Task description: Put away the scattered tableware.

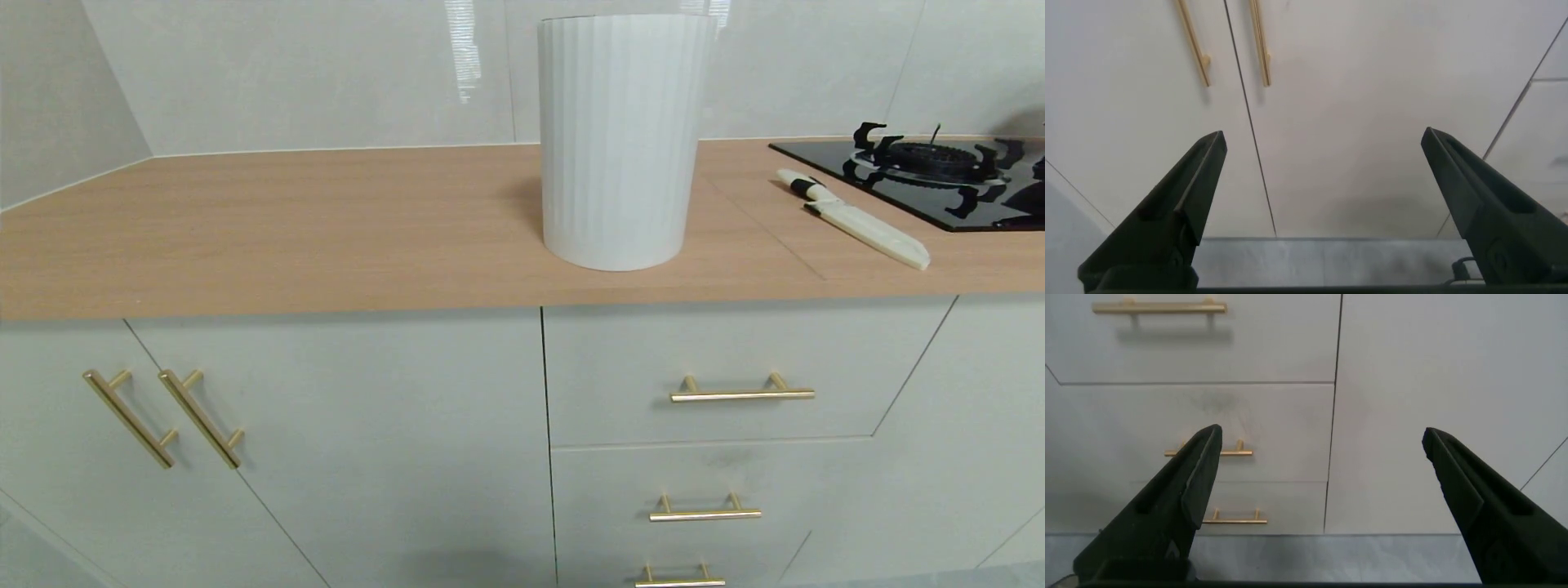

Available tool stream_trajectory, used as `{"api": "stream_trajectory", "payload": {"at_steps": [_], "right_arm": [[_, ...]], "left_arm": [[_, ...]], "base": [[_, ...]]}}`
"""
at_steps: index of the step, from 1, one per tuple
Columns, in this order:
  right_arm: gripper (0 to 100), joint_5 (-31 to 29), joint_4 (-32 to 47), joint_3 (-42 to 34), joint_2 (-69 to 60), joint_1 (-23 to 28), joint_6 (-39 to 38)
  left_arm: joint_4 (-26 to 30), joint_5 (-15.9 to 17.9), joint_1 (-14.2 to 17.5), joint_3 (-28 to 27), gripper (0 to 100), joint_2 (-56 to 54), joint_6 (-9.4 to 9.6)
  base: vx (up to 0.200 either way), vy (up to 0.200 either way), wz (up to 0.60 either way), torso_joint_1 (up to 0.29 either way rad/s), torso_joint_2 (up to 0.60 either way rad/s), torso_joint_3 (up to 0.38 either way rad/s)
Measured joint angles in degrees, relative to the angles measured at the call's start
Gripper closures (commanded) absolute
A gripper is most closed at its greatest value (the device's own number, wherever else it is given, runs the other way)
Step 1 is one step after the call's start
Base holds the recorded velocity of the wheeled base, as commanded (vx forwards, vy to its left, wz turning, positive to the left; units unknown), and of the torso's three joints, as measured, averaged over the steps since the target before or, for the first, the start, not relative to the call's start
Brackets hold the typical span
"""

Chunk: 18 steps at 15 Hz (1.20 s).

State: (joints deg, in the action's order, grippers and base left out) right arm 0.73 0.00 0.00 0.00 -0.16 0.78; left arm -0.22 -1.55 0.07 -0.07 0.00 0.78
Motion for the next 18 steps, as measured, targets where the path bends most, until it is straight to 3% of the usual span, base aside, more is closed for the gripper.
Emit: {"api": "stream_trajectory", "payload": {"at_steps": [5, 18], "right_arm": [[0, 0.0, 0.0, 0.0, 0.0, 0.0, 0.0], [0, -0.07, 0.0, 0.0, 0.0, 0.0, -0.02]], "left_arm": [[0.11, 0.0, -0.02, 0.02, 0, 0.0, 0.0], [0.09, 0.0, 0.0, 0.07, 0, 0.0, 0.01]], "base": [[0.0, 0.0, 0.0, 0.11, -0.46, -0.276], [0.0, 0.0, 0.0, 0.23, -0.49, -0.273]]}}
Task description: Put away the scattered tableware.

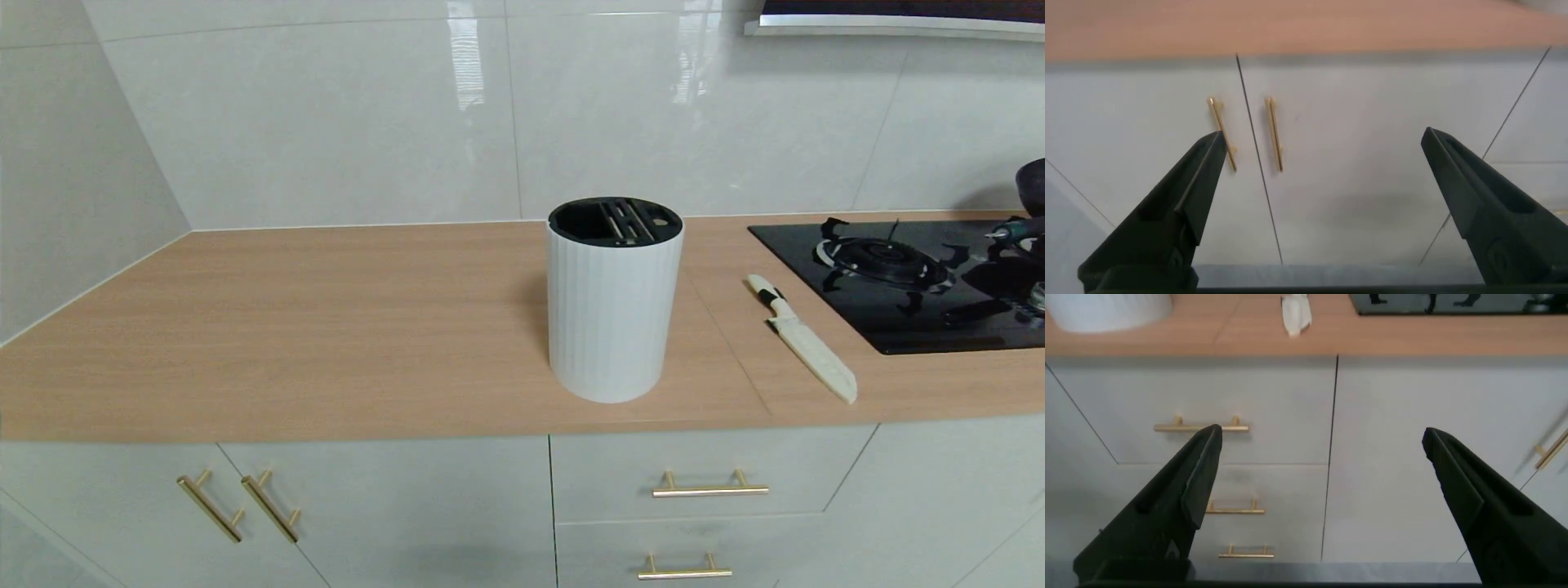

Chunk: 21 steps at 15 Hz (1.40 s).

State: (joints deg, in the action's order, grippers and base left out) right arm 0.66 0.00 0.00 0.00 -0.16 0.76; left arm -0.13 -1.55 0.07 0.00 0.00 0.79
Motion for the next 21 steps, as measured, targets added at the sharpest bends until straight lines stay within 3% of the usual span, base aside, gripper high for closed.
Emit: {"api": "stream_trajectory", "payload": {"at_steps": [13, 21], "right_arm": [[0, 0.02, 0.0, 0.0, 0.0, 0.0, -0.02], [0, 0.02, 0.0, 0.0, 0.0, 0.02, 0.0]], "left_arm": [[0.04, -0.04, 0.0, -0.02, 0, 0.0, -0.11], [0.02, -0.01, 0.0, 0.0, 0, 0.0, -0.09]], "base": [[0.0, 0.0, 0.0, 0.266, -0.56, -0.295], [0.0, 0.0, 0.0, 0.182, -0.37, -0.189]]}}
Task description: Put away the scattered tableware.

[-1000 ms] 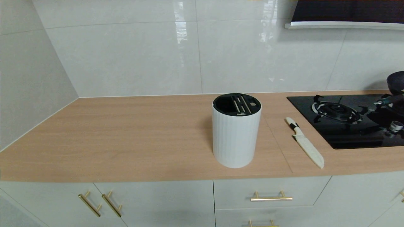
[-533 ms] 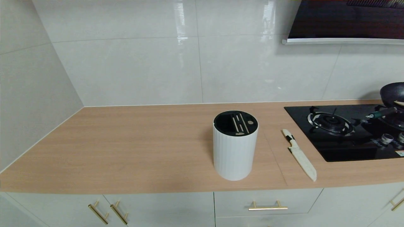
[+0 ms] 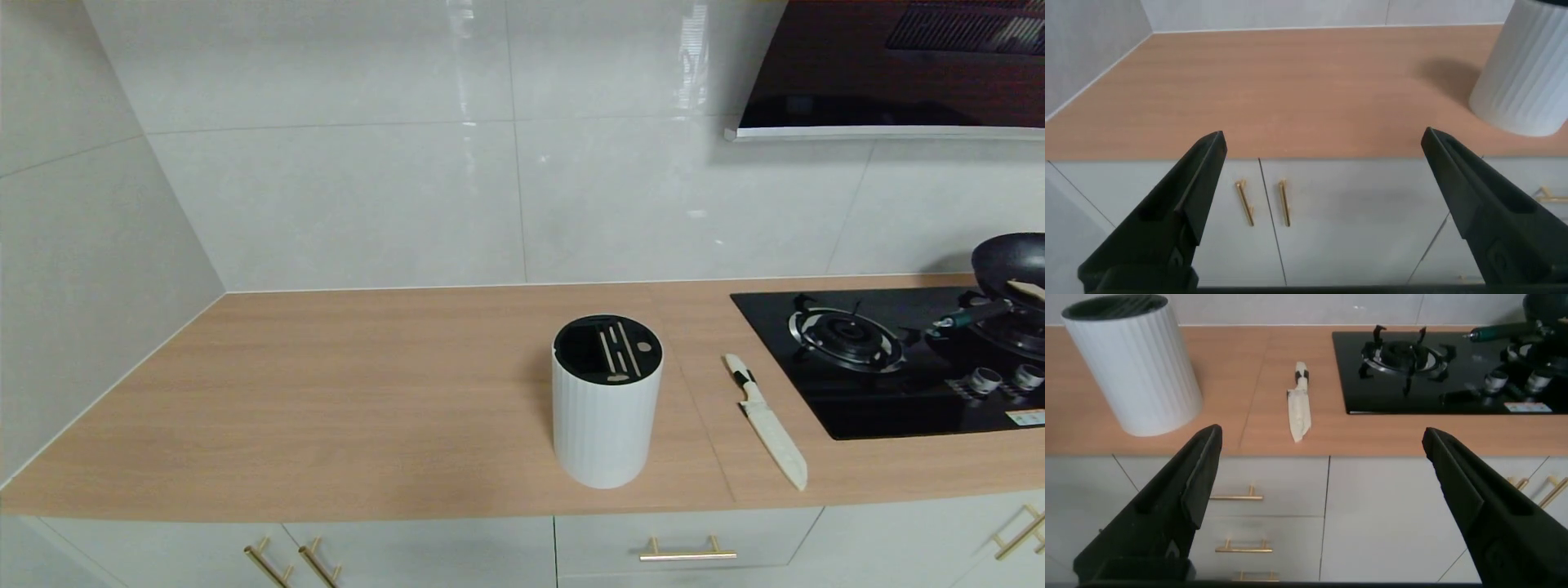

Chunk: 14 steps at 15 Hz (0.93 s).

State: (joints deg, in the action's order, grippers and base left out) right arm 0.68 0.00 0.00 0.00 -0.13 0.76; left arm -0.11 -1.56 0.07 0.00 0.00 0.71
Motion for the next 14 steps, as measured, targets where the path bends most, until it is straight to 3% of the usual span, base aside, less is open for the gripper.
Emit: {"api": "stream_trajectory", "payload": {"at_steps": [14], "right_arm": [[0, 0.38, 0.0, 0.35, 0.35, 0.0, 0.96]], "left_arm": [[0.06, -0.02, 0.0, 0.0, 0, 0.0, 0.3]], "base": [[0.0, 0.0, 0.0, 0.003, 0.0, -0.003]]}}
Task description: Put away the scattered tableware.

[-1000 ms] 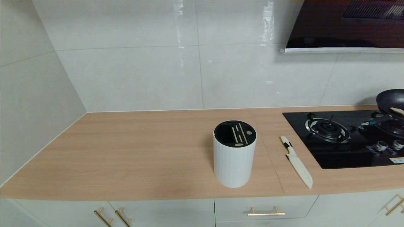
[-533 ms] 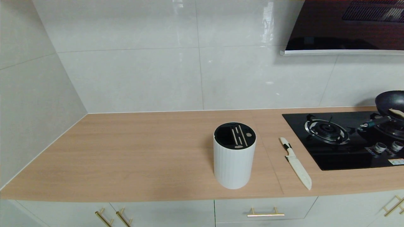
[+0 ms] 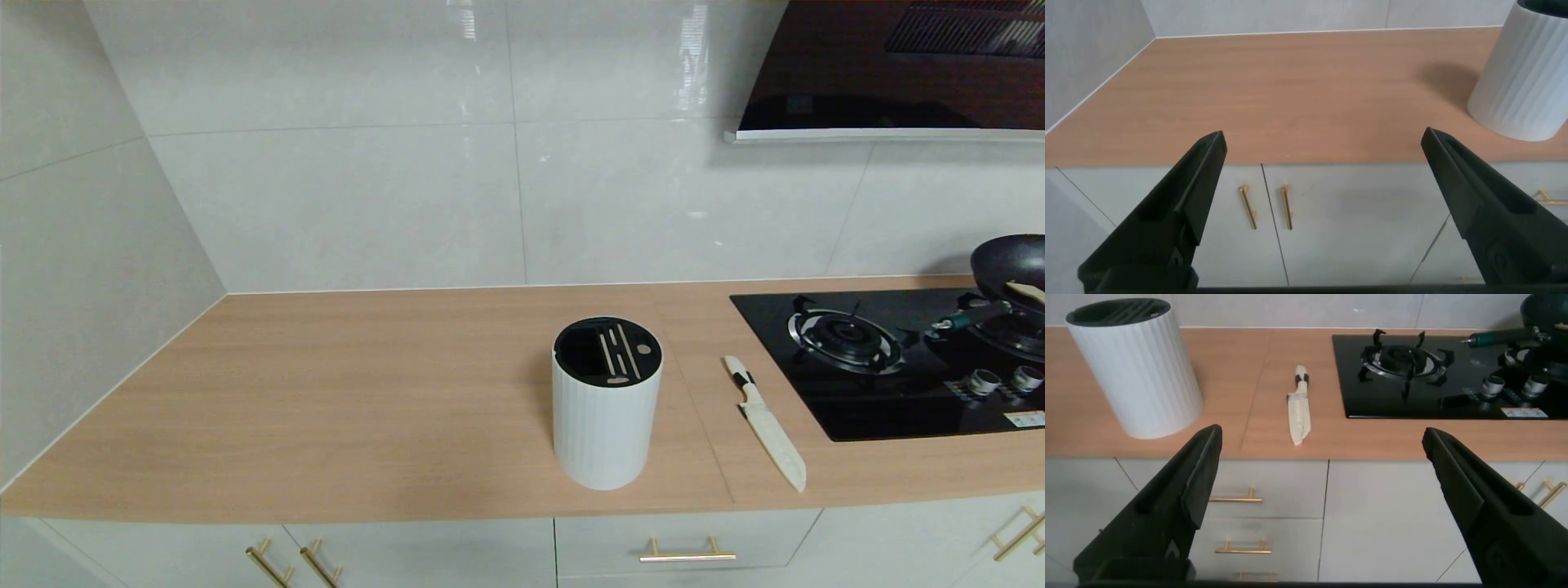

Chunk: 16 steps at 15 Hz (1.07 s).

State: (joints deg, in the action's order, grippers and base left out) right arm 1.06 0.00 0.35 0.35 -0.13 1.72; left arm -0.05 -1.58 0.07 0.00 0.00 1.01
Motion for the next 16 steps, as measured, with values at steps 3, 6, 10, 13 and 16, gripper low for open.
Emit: {"api": "stream_trajectory", "payload": {"at_steps": [3, 6, 10, 13, 16], "right_arm": [[0, 2.19, 0.38, 5.49, 4.07, -0.49, -1.54], [0, 5.69, 0.13, 13.14, 17.47, -1.1, -2.34], [0, 7.42, -2.84, 24.37, 43.52, -2.12, -2.65], [0, 6.85, -9.03, 31.51, 63.29, -3.19, -2.62], [0, 5.74, -17.3, 36.91, 81.45, -4.08, -2.26]], "left_arm": [[-0.02, 0.02, 0.0, 0.0, 0, 0.0, 0.02], [-0.05, 0.04, 0.0, 0.0, 0, 0.0, -0.09], [-0.05, 0.02, 0.0, 0.0, 0, 0.0, 0.0], [-0.02, 0.04, 0.0, 0.0, 0, 0.0, 0.02], [-0.05, 0.04, -0.02, 0.0, 0, 0.0, 0.02]], "base": [[0.0, 0.0, 0.0, 0.0, 0.0, 0.0], [0.0, 0.0, 0.0, 0.0, 0.0, 0.0], [0.0, 0.0, 0.0, 0.0, 0.0, 0.0], [0.0, 0.0, 0.0, 0.0, 0.0, 0.0], [0.0, 0.0, 0.0, 0.0, 0.0, 0.0]]}}
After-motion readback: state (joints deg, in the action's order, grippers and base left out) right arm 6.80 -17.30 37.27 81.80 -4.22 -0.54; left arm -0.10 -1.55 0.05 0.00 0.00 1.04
